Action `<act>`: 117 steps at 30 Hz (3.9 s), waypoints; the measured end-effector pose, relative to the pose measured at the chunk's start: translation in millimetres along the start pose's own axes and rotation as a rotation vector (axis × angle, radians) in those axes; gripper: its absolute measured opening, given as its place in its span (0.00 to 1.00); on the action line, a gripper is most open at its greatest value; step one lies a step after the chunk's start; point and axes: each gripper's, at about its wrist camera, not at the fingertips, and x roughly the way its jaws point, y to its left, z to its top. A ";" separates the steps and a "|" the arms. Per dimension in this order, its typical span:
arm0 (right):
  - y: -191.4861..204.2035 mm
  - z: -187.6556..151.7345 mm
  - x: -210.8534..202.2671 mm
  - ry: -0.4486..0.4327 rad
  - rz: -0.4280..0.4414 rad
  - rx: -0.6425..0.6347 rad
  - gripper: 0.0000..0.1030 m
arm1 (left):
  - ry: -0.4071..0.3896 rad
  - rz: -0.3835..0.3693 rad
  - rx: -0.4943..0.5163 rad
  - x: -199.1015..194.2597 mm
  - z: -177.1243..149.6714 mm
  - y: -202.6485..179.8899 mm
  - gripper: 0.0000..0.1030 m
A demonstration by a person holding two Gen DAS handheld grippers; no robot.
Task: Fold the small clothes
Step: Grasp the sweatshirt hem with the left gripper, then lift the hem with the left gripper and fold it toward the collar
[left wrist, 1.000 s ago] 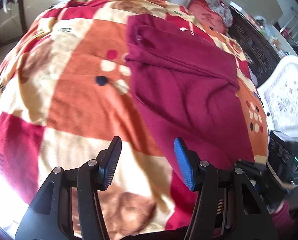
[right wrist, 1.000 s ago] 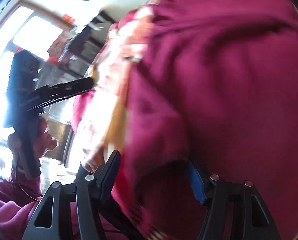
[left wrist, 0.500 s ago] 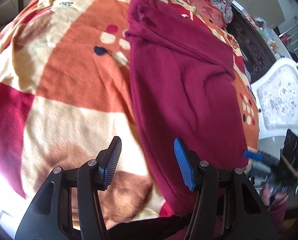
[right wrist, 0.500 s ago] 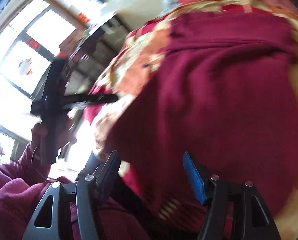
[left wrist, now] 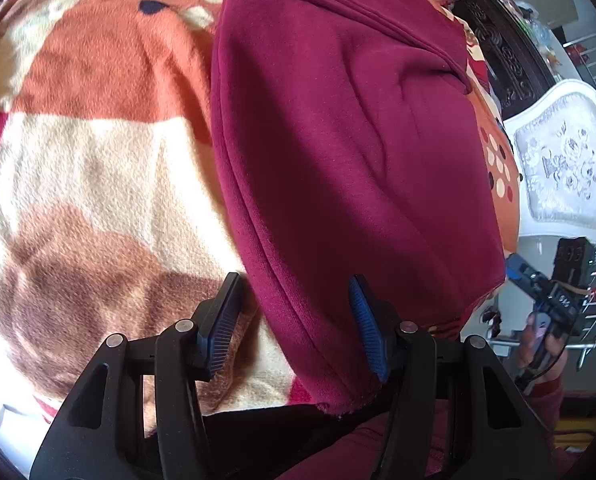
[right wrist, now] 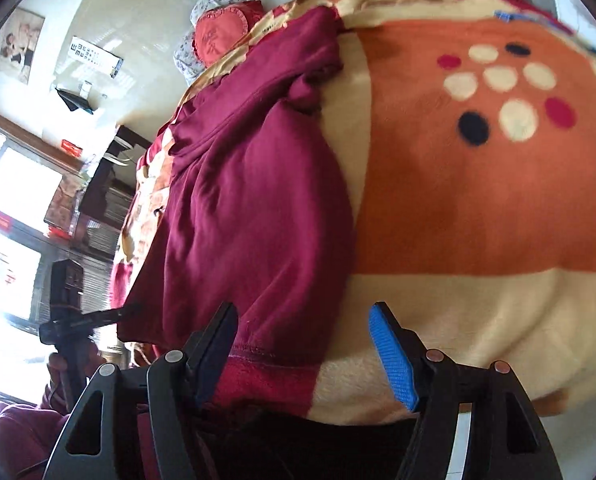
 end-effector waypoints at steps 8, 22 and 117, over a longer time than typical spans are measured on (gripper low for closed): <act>-7.2 -14.8 30.0 0.002 0.104 0.086 0.64 | 0.013 0.002 -0.026 6.9 4.7 6.5 0.53; 51.3 -18.2 -8.6 -0.088 0.110 -0.123 0.10 | -0.132 -0.070 0.144 -40.5 8.0 -20.4 0.05; 50.0 365.1 86.9 -0.300 0.046 0.011 0.48 | -0.301 0.062 0.042 -37.9 343.5 -14.5 0.07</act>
